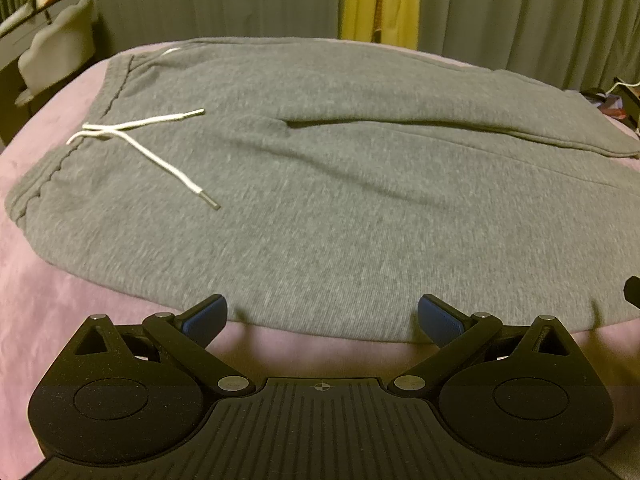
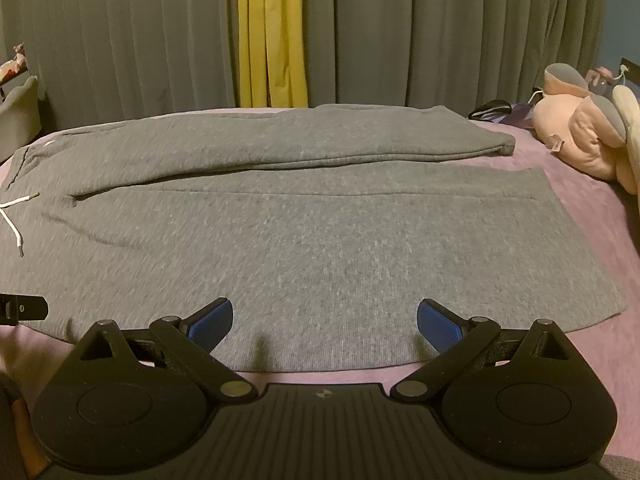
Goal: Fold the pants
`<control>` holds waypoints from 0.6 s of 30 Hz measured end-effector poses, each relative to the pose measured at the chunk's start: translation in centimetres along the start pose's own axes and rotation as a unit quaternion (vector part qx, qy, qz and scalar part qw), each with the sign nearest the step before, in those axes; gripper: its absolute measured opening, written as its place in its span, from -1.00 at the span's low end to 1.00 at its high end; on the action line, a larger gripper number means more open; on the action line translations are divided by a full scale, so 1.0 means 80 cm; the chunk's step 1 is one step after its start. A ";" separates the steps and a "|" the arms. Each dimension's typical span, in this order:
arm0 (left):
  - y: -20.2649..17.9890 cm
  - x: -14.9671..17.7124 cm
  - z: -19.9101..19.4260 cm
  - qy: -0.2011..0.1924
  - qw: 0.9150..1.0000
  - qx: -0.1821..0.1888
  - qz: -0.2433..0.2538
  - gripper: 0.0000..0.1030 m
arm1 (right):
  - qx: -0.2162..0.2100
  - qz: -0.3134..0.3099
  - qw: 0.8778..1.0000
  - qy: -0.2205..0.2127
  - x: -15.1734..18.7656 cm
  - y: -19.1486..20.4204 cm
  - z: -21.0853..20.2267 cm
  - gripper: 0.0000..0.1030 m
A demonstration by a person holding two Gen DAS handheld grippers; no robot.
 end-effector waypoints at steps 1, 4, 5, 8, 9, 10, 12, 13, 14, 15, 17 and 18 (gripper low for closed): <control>0.001 0.001 0.000 0.000 1.000 0.001 0.000 1.00 | 0.000 0.000 1.000 0.000 0.000 0.000 0.000 0.92; 0.001 0.000 -0.001 0.001 1.000 0.002 -0.002 1.00 | 0.001 0.001 1.000 0.000 0.000 0.000 0.002 0.92; 0.000 0.000 -0.001 0.001 1.000 0.003 -0.004 1.00 | 0.002 0.001 1.000 0.000 0.001 0.000 0.001 0.92; -0.002 -0.002 -0.001 0.002 1.000 0.004 -0.008 1.00 | 0.002 0.000 1.000 0.000 0.001 0.000 0.001 0.92; -0.003 -0.003 -0.001 0.003 1.000 0.005 -0.009 1.00 | 0.002 0.000 1.000 0.001 0.001 0.000 0.002 0.92; -0.003 -0.003 -0.001 0.003 1.000 0.006 -0.010 1.00 | 0.002 0.000 1.000 0.001 0.002 -0.001 0.002 0.92; -0.003 -0.003 -0.002 0.002 1.000 0.006 -0.012 1.00 | 0.002 0.001 1.000 0.003 0.002 -0.001 0.003 0.92; -0.003 -0.003 -0.003 0.002 1.000 0.006 -0.012 1.00 | 0.002 0.001 1.000 0.004 0.002 -0.001 0.003 0.92; -0.004 -0.003 -0.003 0.002 1.000 0.007 -0.012 1.00 | 0.002 0.001 1.000 0.005 0.002 -0.001 0.004 0.92; -0.004 -0.003 -0.003 0.003 1.000 0.007 -0.012 1.00 | 0.002 0.002 1.000 0.005 0.002 -0.001 0.004 0.92; -0.004 -0.003 -0.003 0.003 1.000 0.006 -0.011 1.00 | 0.002 0.002 1.000 0.006 0.002 -0.002 0.005 0.92; -0.004 -0.003 -0.003 0.003 1.000 0.006 -0.011 1.00 | 0.002 0.003 1.000 0.007 0.003 -0.002 0.006 0.92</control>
Point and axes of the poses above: each gripper's, at about its wrist camera, not at the fingertips, and z roughly the way its jaws point, y to its left, x to its underside, the point moved 7 cm from there along z, roughly the way its jaws point, and after that the axes turned 1 degree about -z, right-handed, at the moved point
